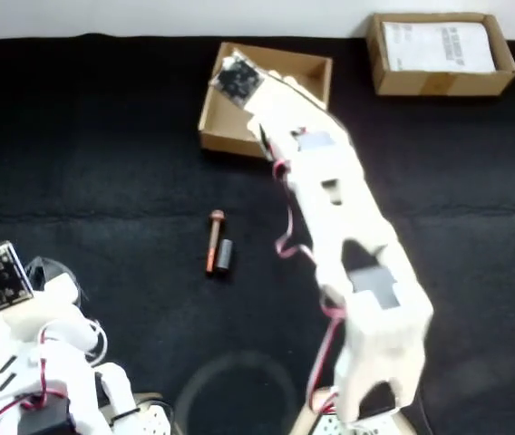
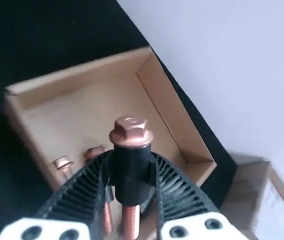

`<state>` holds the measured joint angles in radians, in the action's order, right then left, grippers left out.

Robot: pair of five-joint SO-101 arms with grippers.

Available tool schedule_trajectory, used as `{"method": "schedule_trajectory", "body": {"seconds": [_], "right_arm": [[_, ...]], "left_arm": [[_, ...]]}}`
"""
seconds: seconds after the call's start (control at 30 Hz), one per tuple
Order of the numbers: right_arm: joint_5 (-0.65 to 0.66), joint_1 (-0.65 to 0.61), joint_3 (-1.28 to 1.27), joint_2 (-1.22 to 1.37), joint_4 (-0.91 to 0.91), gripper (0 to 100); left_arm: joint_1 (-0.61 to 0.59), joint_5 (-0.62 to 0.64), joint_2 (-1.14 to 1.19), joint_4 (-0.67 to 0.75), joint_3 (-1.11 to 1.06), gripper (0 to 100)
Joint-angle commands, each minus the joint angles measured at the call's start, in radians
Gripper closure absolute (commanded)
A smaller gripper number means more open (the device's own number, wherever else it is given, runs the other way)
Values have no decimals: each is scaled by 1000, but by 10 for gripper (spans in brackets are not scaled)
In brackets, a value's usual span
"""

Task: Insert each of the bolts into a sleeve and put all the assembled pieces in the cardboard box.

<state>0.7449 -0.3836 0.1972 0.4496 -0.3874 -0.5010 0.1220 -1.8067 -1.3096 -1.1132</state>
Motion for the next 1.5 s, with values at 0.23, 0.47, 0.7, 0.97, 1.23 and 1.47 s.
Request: {"method": "schedule_trajectory", "body": {"seconds": [0.23,0.47,0.7,0.97,1.23,1.47], "right_arm": [[12,47,650,461,-308,964],[-149,48,980,585,-610,839],[-342,44,1386,585,-966,839],[-713,2,1546,433,-1379,839],[-927,-38,1190,117,-1380,839],[-984,-211,476,-321,-1374,839]], "left_arm": [[-77,-6,-5,3,-58,990],[-73,-6,-5,3,-59,990],[-73,-6,-5,-3,-84,990],[-70,-6,-5,5,-173,989],[-74,-8,-5,5,-291,990],[-77,-8,-5,5,-360,990]]}}
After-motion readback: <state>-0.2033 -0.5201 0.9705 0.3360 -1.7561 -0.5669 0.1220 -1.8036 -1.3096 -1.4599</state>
